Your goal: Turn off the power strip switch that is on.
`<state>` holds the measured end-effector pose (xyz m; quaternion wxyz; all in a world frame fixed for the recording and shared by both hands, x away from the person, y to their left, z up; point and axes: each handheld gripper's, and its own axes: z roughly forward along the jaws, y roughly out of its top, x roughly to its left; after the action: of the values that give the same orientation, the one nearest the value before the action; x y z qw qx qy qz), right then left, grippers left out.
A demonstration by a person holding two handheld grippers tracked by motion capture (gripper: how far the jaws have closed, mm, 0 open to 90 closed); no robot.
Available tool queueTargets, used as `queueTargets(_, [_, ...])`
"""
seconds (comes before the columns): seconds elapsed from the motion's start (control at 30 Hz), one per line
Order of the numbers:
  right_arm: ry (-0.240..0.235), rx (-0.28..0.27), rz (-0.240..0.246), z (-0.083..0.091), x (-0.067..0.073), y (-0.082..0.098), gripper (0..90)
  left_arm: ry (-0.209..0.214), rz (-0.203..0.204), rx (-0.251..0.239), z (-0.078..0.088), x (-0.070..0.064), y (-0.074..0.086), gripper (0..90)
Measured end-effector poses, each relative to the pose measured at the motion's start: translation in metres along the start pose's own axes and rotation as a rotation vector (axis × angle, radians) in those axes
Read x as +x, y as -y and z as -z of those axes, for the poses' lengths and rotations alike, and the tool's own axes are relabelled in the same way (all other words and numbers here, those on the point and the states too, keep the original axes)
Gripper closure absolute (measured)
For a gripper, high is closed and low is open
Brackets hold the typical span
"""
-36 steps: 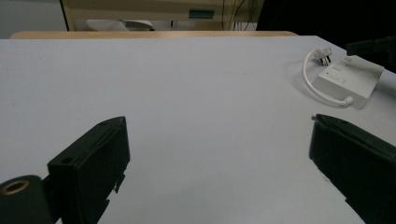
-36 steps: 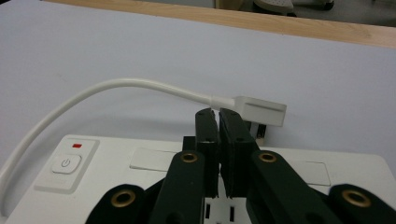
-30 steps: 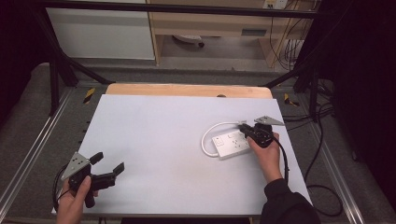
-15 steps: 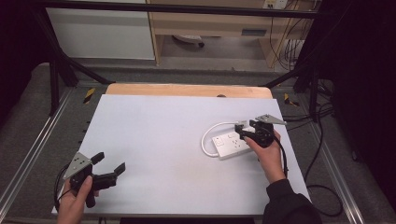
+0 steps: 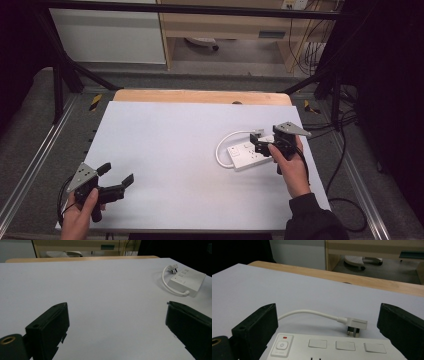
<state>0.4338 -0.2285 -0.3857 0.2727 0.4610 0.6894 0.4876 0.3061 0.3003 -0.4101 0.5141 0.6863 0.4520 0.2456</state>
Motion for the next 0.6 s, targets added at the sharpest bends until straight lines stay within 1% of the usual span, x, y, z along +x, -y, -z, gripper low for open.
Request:
queueTargets(0.1, [-0.008,-0.019,0.005,0.009,0.003,-0.003,5.0,0.0,0.003,-0.002,0.001,0.0,0.0,5.2])
queueTargets(0.17, [-0.018,-0.027,0.019,0.015,0.004,-0.006,6.1,0.003,-0.003,-0.003,0.001,0.0,-0.001,5.2])
queueTargets(0.27, [-0.002,-0.041,0.033,0.025,0.004,-0.01,6.3,0.006,-0.011,-0.001,0.001,-0.002,-0.001,5.2])
queueTargets(0.33, [-0.003,-0.05,0.03,0.032,0.004,-0.011,6.2,0.009,-0.015,0.001,0.001,-0.002,-0.001,5.1])
queueTargets(0.47, [-0.004,-0.055,0.053,0.045,0.005,-0.012,6.0,0.013,-0.021,0.002,0.0,-0.003,-0.001,5.1])
queueTargets(0.6, [-0.011,-0.066,0.062,0.057,0.008,-0.011,5.1,0.015,-0.023,0.005,0.0,-0.003,-0.001,5.0])
